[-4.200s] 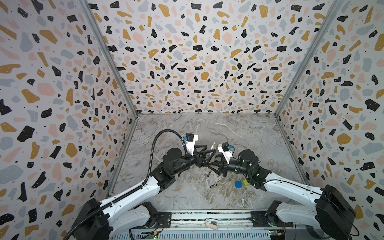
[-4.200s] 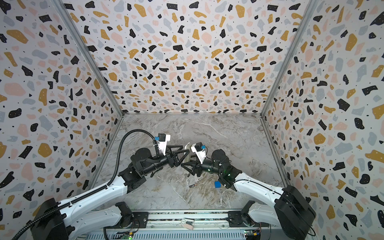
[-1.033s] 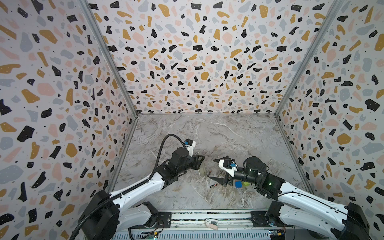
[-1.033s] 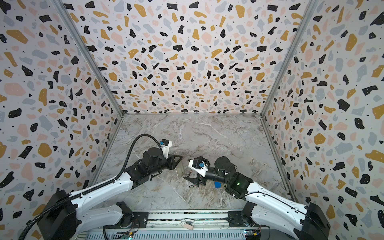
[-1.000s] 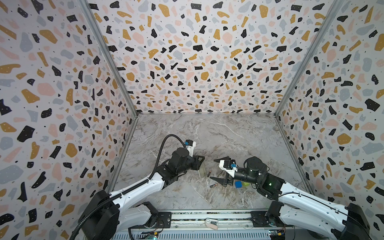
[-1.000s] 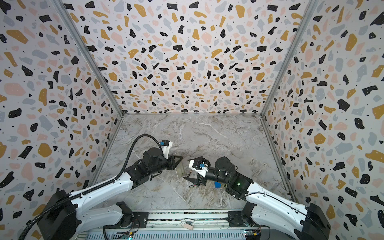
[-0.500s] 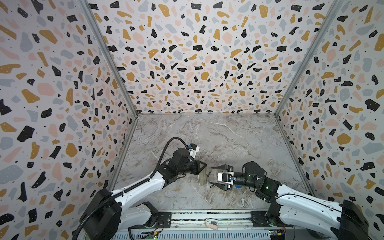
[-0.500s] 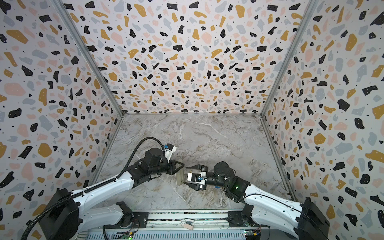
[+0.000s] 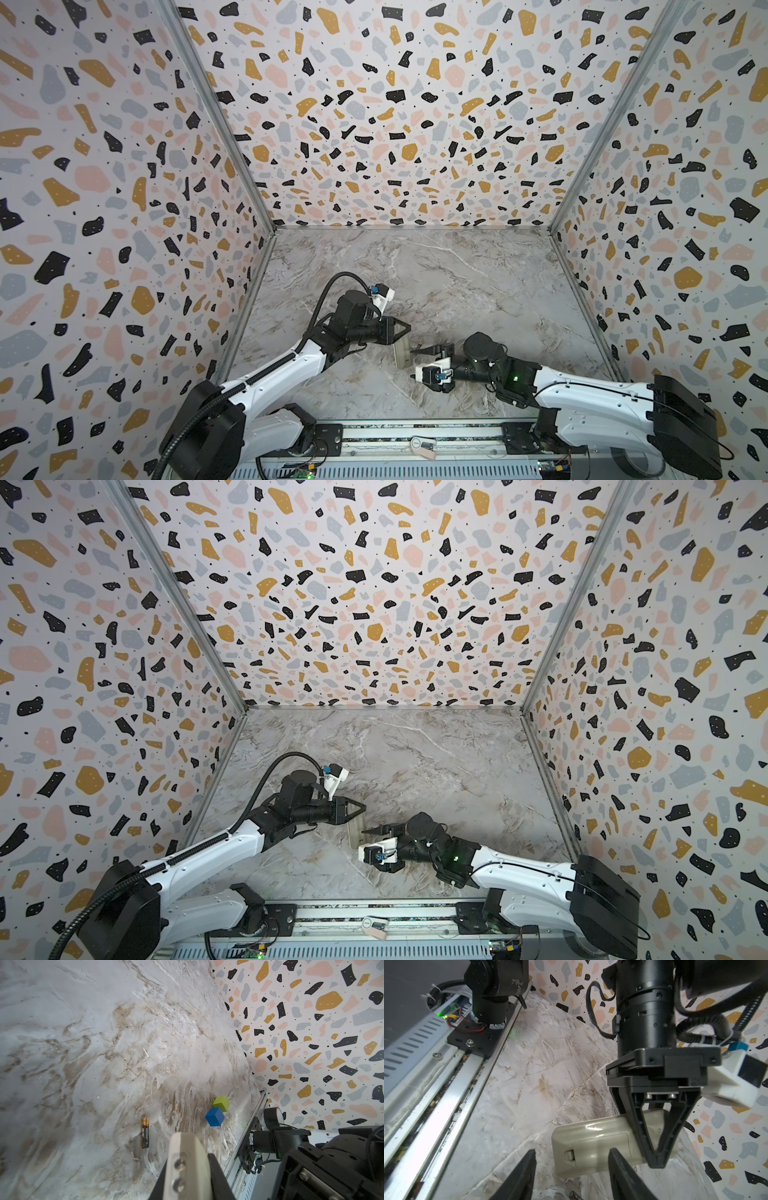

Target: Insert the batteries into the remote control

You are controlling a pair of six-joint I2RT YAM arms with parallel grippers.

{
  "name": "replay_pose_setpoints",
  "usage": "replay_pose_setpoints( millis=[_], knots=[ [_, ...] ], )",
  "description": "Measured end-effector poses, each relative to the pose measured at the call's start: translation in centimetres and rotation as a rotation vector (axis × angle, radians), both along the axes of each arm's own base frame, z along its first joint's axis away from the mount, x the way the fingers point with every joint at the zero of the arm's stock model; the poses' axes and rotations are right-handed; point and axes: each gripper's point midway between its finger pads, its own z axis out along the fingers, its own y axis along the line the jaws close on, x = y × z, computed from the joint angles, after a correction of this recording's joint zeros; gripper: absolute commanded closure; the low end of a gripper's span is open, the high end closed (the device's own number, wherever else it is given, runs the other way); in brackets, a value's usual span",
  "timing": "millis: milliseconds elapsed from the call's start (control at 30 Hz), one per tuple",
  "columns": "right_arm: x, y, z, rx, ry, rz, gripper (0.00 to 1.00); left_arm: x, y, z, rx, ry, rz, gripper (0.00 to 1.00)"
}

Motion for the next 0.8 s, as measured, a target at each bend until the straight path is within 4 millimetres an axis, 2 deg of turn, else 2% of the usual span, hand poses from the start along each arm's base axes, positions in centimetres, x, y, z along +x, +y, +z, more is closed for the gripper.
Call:
replay_pose_setpoints(
  millis=[300,600,800],
  knots=[
    [1.0,0.5,-1.6,-0.063,-0.075,-0.055,0.55,-0.6,-0.7,1.0,-0.057,0.008,-0.040,1.00],
    [1.4,0.8,-1.0,-0.054,-0.131,-0.082,0.62,-0.5,-0.7,1.1,-0.062,0.007,-0.041,1.00],
    [1.8,0.7,-1.0,-0.063,-0.157,-0.103,0.62,-0.5,-0.6,0.9,-0.059,0.011,-0.038,1.00]
  ],
)
